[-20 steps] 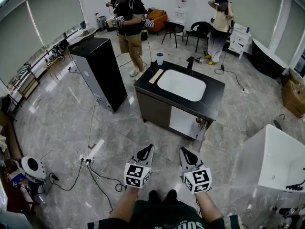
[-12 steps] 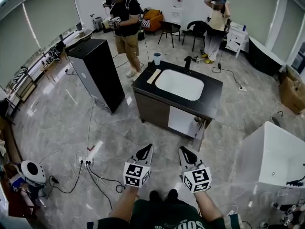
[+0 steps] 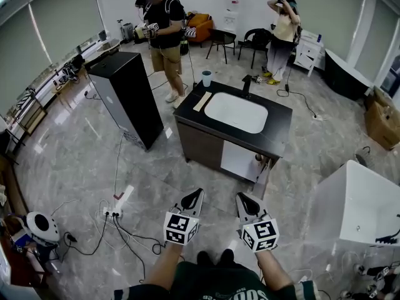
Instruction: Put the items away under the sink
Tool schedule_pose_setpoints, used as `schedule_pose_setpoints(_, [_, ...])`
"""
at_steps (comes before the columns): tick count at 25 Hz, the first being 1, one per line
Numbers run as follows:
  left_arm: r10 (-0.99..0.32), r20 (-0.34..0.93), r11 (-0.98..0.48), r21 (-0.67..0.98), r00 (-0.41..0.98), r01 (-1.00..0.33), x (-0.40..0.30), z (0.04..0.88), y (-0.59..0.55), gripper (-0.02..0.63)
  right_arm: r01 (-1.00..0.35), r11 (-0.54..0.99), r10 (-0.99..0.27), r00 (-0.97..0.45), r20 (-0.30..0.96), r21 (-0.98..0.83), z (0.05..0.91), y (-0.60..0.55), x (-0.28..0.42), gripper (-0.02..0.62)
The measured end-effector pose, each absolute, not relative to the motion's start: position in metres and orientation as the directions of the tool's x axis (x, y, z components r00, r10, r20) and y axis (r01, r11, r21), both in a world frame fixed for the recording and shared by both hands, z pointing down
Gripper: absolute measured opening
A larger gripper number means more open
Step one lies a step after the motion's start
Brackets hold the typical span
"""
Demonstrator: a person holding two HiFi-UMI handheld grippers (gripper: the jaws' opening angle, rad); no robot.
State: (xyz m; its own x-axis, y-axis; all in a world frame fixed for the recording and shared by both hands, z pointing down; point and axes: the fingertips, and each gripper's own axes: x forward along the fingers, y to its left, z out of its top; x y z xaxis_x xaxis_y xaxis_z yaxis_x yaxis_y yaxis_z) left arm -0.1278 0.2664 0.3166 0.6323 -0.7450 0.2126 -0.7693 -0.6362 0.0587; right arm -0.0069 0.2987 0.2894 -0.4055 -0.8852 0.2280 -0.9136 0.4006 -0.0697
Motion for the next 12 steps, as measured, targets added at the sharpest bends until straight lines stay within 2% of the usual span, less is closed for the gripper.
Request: schedule_pose_setpoints(12, [-0.713,0.213,-0.674,0.049,0.668,-0.737,-0.157,0.315,0.254,0.009,-0.914,0.398,-0.889,-0.406,0.213,-0.082,0.287,0.284,-0.049,0.043])
